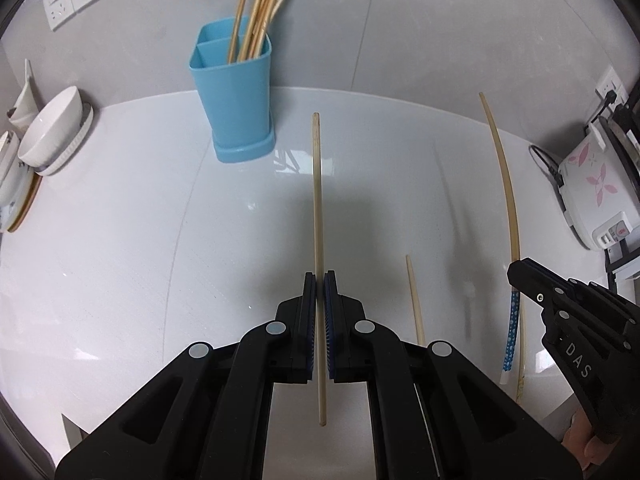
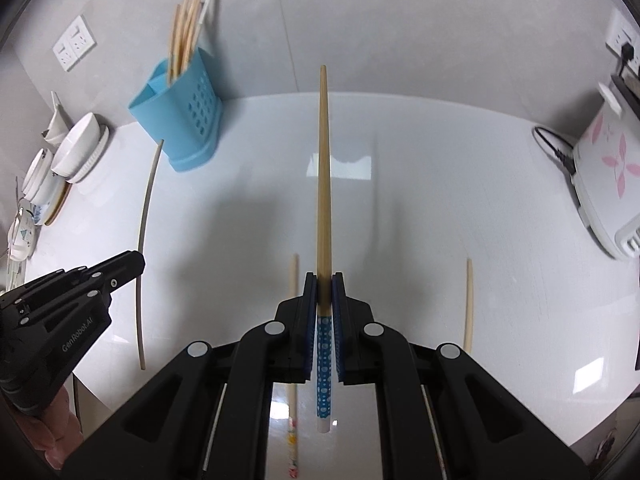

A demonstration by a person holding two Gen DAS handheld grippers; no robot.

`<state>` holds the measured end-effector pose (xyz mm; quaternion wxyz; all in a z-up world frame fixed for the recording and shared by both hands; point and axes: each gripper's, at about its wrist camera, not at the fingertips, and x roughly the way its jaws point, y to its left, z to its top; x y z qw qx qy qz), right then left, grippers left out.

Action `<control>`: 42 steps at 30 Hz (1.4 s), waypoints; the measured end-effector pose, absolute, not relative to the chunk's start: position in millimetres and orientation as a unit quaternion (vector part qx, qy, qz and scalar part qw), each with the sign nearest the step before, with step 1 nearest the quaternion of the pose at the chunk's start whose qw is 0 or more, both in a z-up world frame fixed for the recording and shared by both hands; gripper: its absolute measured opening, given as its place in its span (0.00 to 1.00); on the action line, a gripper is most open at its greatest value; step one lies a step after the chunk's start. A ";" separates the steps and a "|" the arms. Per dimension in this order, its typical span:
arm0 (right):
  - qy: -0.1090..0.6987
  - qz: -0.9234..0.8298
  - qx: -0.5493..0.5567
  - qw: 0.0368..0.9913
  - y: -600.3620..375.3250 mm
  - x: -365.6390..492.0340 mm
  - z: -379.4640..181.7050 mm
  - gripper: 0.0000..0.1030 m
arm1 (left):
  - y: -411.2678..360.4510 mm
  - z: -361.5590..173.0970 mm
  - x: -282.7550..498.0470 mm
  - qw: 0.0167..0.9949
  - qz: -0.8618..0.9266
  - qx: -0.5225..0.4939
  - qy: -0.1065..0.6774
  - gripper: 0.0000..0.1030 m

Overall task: Organize utensils
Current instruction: 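Lift both held chopsticks and carry them toward the blue utensil holder, then open the left tool to drop its pale chopstick into the holder while the right tool holds its chopstick above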

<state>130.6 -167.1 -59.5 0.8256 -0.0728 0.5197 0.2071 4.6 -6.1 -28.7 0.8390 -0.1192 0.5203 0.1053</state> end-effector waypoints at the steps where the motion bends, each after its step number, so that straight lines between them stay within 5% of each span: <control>1: 0.517 0.209 -0.073 0.827 -165.4 131.0 -57.3 0.07 | -3.5 -26.2 5.2 0.841 0.106 -0.120 0.517 0.03; 42: 0.365 0.271 -0.015 0.890 -27.7 222.8 37.4 0.07 | 146.8 71.2 104.0 0.920 0.118 -0.153 0.341 0.03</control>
